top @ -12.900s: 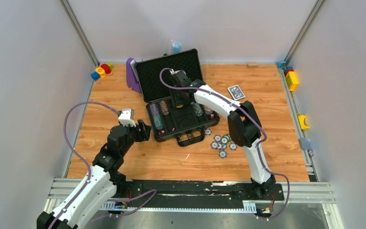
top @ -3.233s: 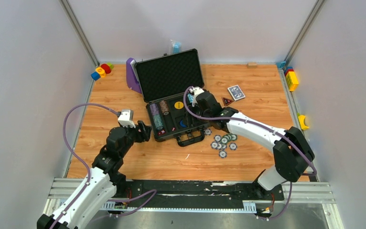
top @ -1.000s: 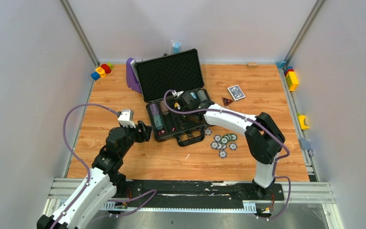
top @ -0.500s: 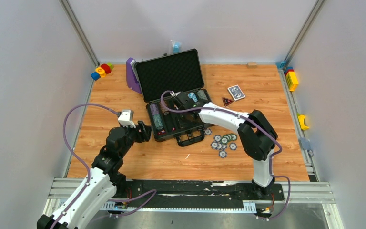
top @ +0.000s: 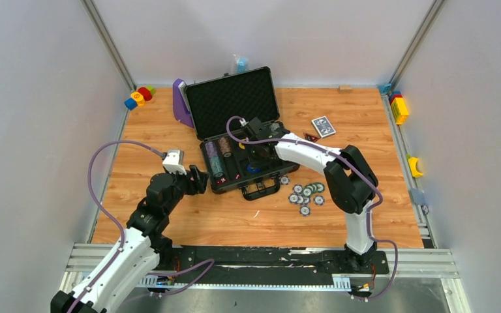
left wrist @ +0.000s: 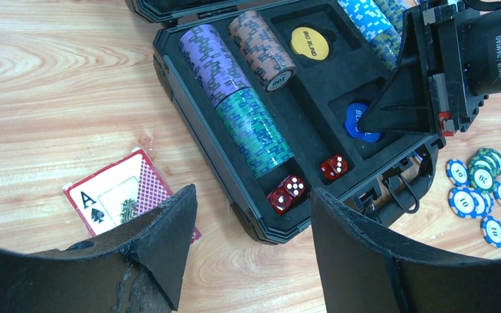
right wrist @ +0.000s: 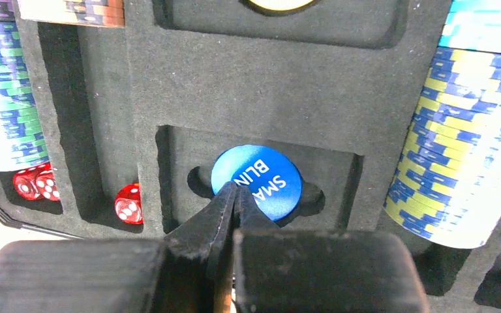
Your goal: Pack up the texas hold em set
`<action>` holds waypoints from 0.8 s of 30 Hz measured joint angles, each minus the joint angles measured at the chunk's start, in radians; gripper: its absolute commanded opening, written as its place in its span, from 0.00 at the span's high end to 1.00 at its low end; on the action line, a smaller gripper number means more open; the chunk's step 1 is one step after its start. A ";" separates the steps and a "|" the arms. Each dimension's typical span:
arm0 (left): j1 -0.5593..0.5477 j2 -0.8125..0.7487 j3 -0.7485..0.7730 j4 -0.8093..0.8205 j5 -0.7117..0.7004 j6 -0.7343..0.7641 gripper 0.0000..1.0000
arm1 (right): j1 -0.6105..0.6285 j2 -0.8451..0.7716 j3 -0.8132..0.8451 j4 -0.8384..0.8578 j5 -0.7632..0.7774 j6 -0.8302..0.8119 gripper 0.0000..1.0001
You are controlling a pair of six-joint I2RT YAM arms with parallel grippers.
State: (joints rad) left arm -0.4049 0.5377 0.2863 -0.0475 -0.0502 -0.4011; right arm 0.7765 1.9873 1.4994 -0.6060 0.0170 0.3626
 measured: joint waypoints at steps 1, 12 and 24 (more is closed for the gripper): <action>0.000 0.000 0.000 0.000 0.000 0.000 0.28 | -0.003 0.000 0.000 0.000 -0.009 0.001 1.00; 0.000 0.000 0.000 0.000 0.000 0.000 0.28 | -0.006 -0.062 0.001 -0.041 -0.029 -0.001 1.00; 0.000 0.006 0.000 0.000 0.000 0.000 0.28 | -0.006 -0.008 -0.004 -0.033 0.026 0.016 1.00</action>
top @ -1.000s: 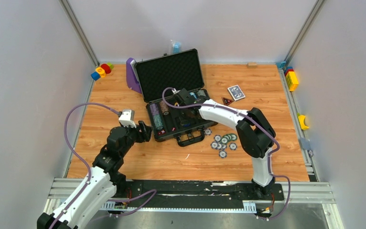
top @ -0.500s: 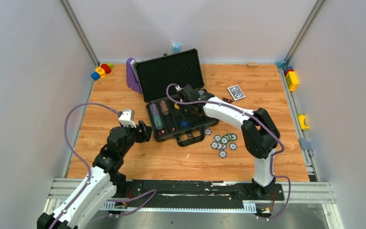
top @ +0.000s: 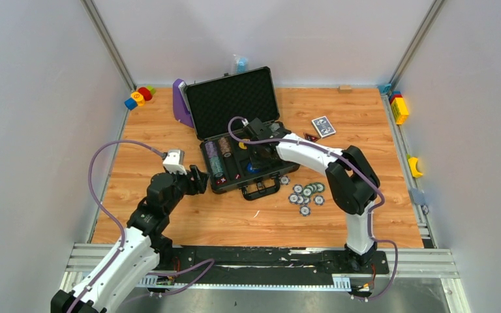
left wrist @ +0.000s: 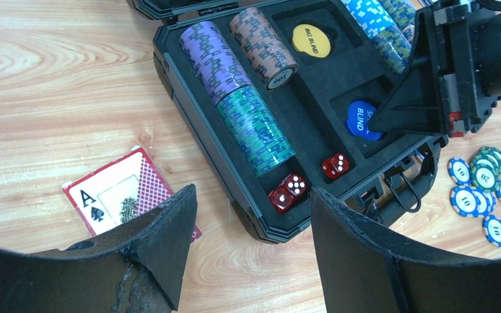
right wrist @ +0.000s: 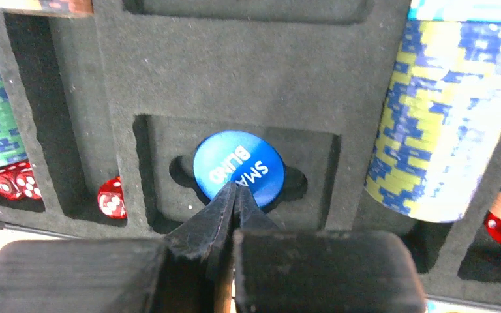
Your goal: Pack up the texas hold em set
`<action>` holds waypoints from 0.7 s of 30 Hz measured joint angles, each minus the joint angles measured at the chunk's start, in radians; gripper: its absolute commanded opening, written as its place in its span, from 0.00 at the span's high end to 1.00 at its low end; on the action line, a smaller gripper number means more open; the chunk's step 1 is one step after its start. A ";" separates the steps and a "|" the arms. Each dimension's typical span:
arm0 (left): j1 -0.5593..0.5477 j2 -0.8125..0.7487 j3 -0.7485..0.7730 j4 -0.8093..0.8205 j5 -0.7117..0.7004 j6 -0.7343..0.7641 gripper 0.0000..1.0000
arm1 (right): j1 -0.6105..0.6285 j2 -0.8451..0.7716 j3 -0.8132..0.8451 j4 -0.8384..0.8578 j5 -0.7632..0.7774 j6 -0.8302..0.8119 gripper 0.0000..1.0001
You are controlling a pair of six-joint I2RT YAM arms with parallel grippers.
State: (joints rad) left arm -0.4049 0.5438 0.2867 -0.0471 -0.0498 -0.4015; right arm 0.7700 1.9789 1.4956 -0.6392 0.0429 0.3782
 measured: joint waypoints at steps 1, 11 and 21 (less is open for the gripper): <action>0.000 0.001 0.000 0.000 0.000 0.000 0.28 | 0.000 -0.006 -0.006 0.003 0.002 0.002 1.00; 0.000 0.023 0.000 0.000 0.000 0.000 0.28 | -0.013 -0.318 -0.176 0.005 0.069 0.002 0.99; 0.000 0.044 0.000 0.000 0.001 0.001 0.26 | -0.319 -0.629 -0.496 0.147 0.018 0.067 0.33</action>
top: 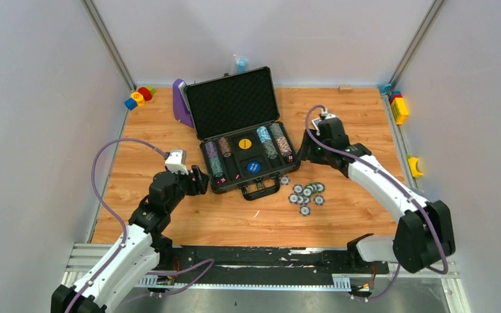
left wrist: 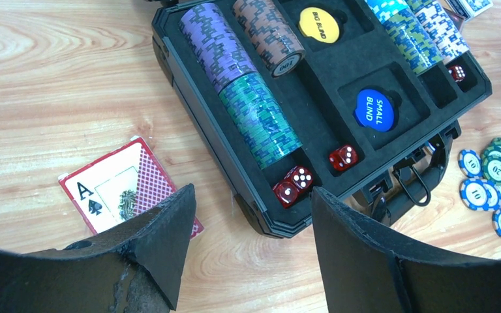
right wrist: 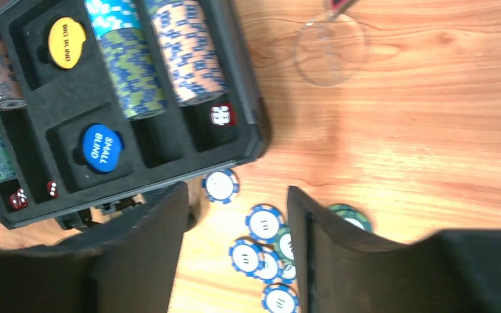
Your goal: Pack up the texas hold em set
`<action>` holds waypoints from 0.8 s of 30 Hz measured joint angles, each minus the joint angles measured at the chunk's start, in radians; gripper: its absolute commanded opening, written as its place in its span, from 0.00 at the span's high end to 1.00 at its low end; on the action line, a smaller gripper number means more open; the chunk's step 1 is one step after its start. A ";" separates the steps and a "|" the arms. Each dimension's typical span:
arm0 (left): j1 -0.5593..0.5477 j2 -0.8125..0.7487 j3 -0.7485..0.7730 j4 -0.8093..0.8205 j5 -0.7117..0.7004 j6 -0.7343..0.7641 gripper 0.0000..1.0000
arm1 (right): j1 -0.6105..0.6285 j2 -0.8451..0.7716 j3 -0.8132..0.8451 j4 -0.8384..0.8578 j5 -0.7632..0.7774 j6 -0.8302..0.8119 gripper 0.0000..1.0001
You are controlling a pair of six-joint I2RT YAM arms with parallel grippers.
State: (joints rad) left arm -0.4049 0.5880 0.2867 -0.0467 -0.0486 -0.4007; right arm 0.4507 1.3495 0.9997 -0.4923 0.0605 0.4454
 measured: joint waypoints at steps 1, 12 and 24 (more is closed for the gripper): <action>0.000 0.000 0.000 0.000 0.003 0.001 0.26 | -0.036 -0.026 -0.034 0.016 -0.019 0.015 0.28; 0.000 -0.006 0.000 0.003 0.026 0.003 0.16 | -0.229 -0.029 -0.202 0.292 -0.395 0.113 0.02; 0.023 0.138 0.064 -0.012 -0.003 -0.031 0.07 | -0.229 0.235 -0.119 0.399 -0.500 0.126 0.05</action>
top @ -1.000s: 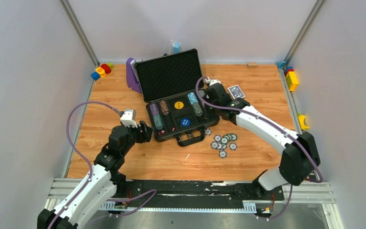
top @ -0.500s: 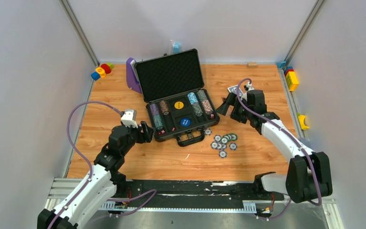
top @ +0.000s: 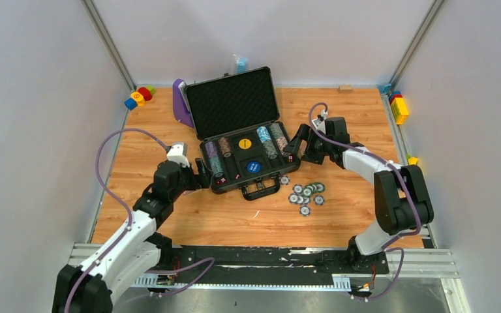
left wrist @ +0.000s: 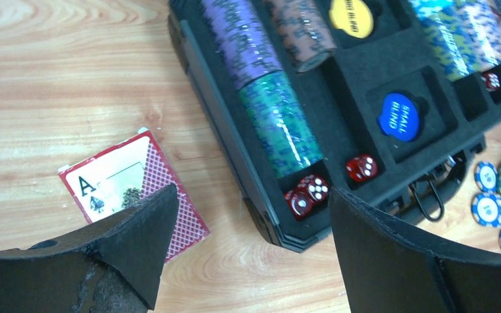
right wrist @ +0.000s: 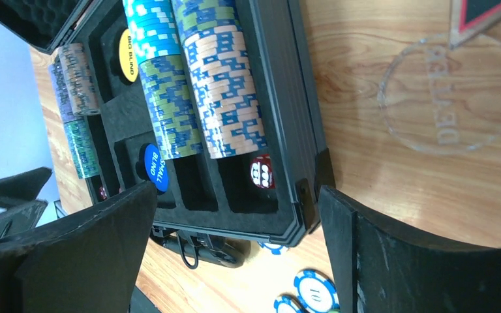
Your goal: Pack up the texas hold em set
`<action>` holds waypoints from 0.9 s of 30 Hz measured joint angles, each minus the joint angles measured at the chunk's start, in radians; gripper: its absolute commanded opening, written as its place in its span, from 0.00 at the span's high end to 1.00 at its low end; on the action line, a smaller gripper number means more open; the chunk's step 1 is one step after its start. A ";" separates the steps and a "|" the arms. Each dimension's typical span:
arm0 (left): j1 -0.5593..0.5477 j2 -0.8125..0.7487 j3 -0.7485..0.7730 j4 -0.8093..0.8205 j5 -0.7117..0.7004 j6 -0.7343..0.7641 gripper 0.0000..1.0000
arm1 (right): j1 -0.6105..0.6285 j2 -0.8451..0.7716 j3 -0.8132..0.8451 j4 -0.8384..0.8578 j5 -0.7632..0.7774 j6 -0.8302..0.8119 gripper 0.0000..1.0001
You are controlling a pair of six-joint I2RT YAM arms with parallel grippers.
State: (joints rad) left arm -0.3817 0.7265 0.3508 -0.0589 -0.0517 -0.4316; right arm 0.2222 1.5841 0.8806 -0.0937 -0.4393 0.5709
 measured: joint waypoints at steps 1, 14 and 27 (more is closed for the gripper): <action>0.018 0.035 0.011 0.004 0.020 -0.013 0.08 | 0.003 0.011 0.009 0.008 -0.009 0.000 0.05; 0.220 0.240 0.019 0.122 0.256 -0.161 0.10 | 0.066 0.036 0.019 0.038 0.008 -0.063 0.07; 0.248 0.157 0.129 -0.143 0.090 -0.181 0.00 | 0.183 -0.055 -0.023 -0.016 0.042 -0.031 0.06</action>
State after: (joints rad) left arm -0.1333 0.8833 0.4793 -0.2020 0.0380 -0.6125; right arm 0.4053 1.5295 0.8581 -0.1097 -0.3977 0.5400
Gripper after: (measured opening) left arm 0.994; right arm 0.946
